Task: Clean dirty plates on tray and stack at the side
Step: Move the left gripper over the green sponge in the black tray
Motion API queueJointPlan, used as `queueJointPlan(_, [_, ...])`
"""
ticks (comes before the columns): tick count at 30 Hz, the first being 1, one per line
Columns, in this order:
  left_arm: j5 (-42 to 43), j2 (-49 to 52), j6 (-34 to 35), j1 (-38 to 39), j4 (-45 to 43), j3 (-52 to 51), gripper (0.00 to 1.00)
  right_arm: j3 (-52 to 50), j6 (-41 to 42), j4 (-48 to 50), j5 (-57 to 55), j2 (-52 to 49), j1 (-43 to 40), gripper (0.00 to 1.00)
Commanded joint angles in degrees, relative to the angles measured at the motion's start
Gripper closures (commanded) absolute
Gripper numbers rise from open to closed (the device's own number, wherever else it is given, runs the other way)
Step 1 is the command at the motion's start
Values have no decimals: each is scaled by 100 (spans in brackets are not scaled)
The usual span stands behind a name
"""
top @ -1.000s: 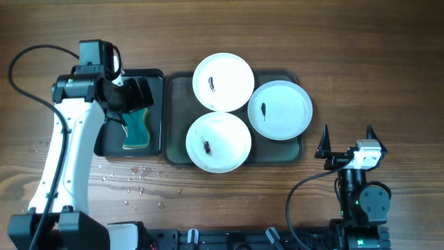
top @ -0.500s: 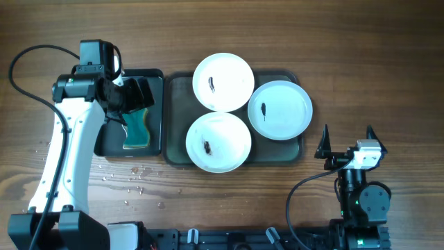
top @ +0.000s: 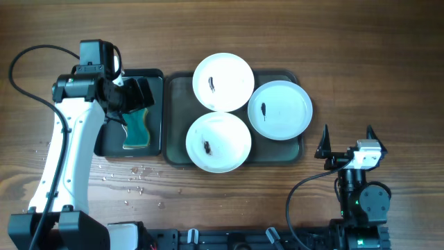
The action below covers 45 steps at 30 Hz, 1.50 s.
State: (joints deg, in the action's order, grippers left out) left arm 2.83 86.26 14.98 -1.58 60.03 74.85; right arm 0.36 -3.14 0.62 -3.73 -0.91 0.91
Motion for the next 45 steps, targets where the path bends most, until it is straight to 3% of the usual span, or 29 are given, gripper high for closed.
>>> queueJointPlan(1, [-35,28,28,20,4,81,0,-2,-52,15,-98,-11,-9,0])
queueJointPlan(37, [-35,28,28,20,4,81,0,-2,-52,15,-98,-11,-9,0])
queueJointPlan(42, [-35,28,31,20,-448,81,0,-2,-52,15,-98,-11,-9,0])
queueJointPlan(45, [573,28,396,20,-481,81,0,-2,-50,15,-98,-11,-9,0])
